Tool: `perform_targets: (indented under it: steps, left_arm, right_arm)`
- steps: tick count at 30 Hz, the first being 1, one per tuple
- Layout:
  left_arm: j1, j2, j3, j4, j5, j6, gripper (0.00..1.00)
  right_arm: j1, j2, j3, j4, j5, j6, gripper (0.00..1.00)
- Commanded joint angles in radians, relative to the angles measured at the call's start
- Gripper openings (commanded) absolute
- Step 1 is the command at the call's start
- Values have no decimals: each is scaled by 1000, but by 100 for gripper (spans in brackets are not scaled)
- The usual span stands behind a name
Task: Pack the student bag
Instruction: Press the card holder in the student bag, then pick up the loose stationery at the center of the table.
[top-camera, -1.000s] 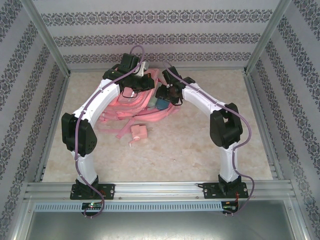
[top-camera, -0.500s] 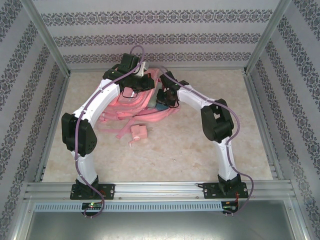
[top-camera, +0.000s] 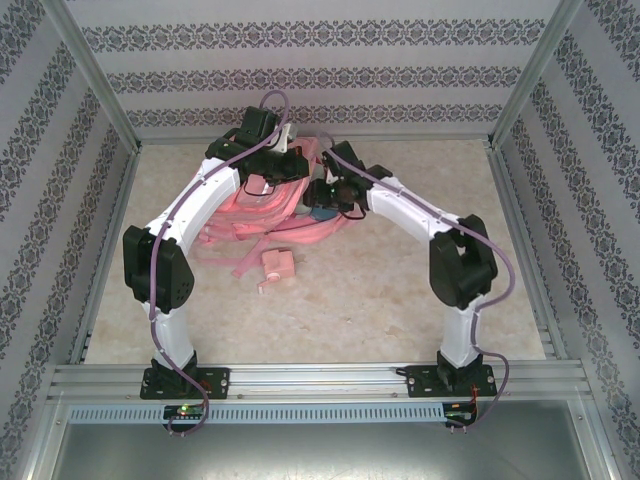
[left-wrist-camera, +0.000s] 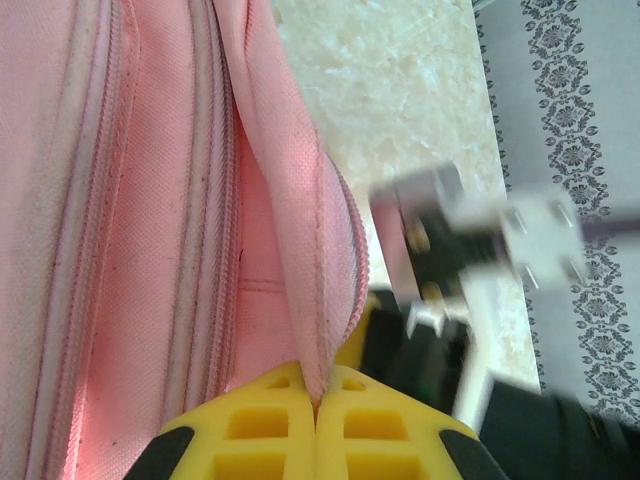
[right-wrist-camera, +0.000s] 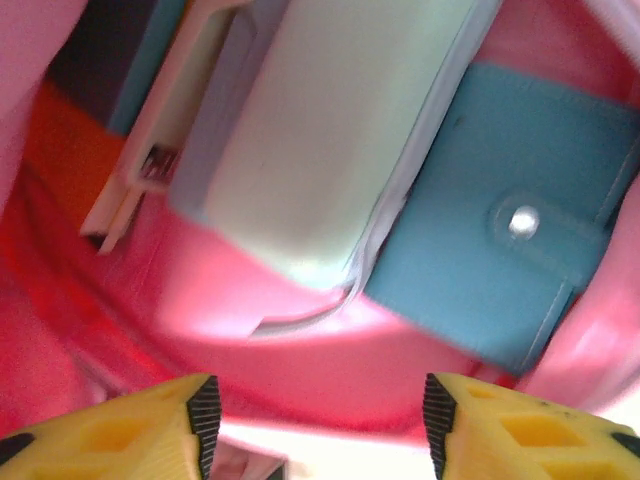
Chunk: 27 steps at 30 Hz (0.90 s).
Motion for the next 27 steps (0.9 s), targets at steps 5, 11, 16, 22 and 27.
perform_targets:
  steps: [5, 11, 16, 22, 27]
  left_arm:
    - [35, -7, 67, 30, -7, -2, 0]
    - [58, 26, 116, 13, 19, -9, 0]
    - [60, 33, 131, -8, 21, 2, 0]
    - [61, 27, 110, -15, 26, 6, 0]
    - [62, 18, 97, -11, 26, 2, 0]
  right_arm:
    - [154, -148, -251, 119, 119, -46, 77]
    - [306, -118, -309, 183, 213, -36, 97]
    - [382, -11, -223, 164, 250, -34, 98]
    - [420, 123, -95, 79, 300, -22, 98]
    - [422, 184, -40, 25, 349, 2, 98]
